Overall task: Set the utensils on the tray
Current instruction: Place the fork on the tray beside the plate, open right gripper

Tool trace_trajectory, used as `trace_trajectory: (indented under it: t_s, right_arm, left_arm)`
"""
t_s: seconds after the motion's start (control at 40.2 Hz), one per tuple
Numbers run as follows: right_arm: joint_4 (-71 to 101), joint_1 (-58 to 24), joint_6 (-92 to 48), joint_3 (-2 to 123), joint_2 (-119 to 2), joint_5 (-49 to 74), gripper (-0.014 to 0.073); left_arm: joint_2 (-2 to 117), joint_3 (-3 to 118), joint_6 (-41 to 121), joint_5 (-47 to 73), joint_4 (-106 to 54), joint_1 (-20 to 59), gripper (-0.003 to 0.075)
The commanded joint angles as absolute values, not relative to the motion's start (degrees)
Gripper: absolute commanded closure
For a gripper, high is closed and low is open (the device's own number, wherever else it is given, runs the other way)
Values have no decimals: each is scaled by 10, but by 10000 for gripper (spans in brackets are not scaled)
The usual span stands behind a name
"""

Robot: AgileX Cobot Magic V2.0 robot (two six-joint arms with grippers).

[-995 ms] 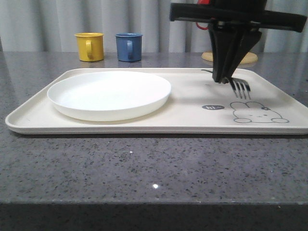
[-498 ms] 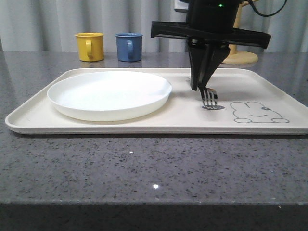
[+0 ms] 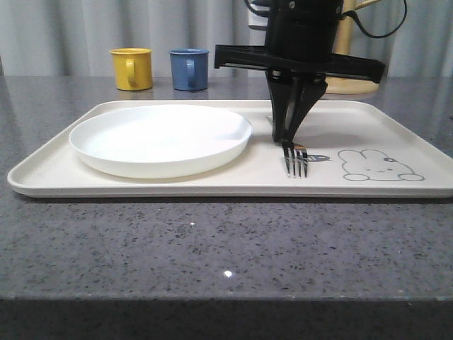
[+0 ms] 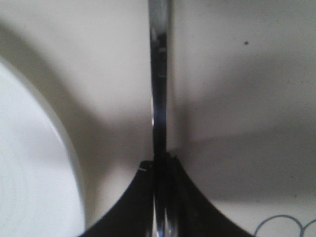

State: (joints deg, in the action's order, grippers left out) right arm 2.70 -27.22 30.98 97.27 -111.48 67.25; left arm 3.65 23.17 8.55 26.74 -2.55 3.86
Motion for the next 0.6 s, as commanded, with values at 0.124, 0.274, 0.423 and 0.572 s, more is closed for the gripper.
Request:
trace_trajectory:
  t_s: [0.124, 0.274, 0.423, 0.572]
  right_arm:
    - [30, -273, 310, 988, -1085, 682, 484]
    - [30, -273, 310, 989, -1084, 691, 346]
    - [19, -273, 310, 995, -1082, 717, 298]
    - [-29, -272, 307, 1026, -1077, 766, 298]
  left_arm:
    - [44, 245, 85, 216, -31, 42, 738]
    - [44, 245, 85, 216, -31, 42, 738]
    - [44, 245, 85, 216, -31, 42, 738]
    - [44, 245, 85, 215, -31, 42, 738]
